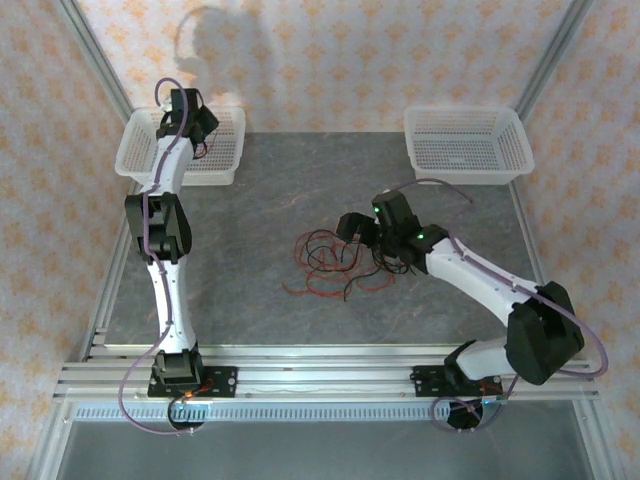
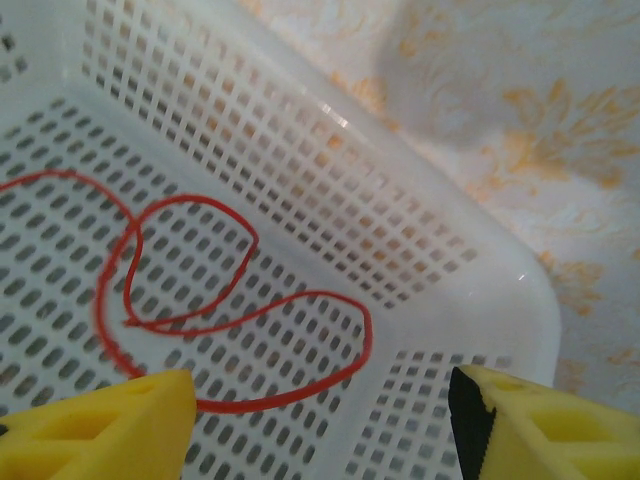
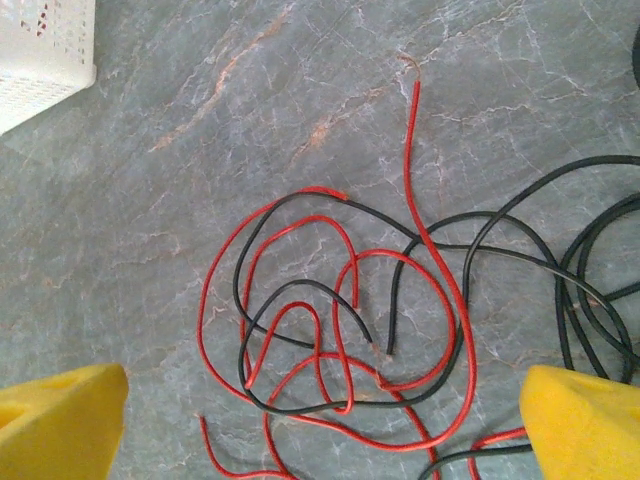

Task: Untangle the cables

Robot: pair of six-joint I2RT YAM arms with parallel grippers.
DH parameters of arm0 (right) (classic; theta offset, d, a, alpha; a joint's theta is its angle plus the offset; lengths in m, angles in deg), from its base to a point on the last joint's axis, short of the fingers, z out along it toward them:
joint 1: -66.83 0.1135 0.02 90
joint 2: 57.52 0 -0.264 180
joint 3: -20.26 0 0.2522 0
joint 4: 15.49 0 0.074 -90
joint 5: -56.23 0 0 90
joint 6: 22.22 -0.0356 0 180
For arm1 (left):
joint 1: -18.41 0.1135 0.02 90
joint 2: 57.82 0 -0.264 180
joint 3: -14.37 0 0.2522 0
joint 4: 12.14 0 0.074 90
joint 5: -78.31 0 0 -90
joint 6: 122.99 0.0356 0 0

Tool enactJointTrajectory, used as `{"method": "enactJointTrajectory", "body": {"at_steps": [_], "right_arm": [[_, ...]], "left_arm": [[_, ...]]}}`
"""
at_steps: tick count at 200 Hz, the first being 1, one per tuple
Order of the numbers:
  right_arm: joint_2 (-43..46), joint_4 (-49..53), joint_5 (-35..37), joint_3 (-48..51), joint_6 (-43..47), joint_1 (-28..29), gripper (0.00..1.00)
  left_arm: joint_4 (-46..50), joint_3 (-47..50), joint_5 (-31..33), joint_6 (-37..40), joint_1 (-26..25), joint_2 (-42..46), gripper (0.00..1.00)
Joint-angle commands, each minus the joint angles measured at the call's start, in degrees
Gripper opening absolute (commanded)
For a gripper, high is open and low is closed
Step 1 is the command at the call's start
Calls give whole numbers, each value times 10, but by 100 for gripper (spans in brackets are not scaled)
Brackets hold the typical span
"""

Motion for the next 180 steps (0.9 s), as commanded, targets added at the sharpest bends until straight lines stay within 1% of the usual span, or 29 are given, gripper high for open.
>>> {"method": "enactJointTrajectory", "body": {"at_steps": [1,31,60,87,101,113,118,124,133,154,180], "right_arm": [[29,32,20,9,14,-3,100],[60,42,30,24,10,-4,100],[70,41,27,39,2,-8,100],[55,44,15,37,7,-8,98],[41,46,13,33,12,-8,96],[26,43,12,32,17,-8,92],[18,42,10,30,20,-8,91],[6,41,8,28,22,-8,89],[-11,38,5,24,25,-8,85],[-55,34,7,18,30,-7,78],[-103,23,5,9,36,-7,72]], "left_arm": [[66,-16,-28,-39,11,27,69],[69,-11,-81,-69,15,50,69],[30,43,-109,-78,11,111,70],[17,86,-113,-56,3,178,80],[20,103,-111,-37,-1,213,86],[21,126,-108,-21,-6,249,89],[18,142,-106,-16,-8,259,90],[10,163,-102,-11,-10,291,91],[-7,200,-100,-7,-13,320,96],[-41,282,-106,-6,-14,385,97],[-66,358,-110,-5,-24,445,98]]}}
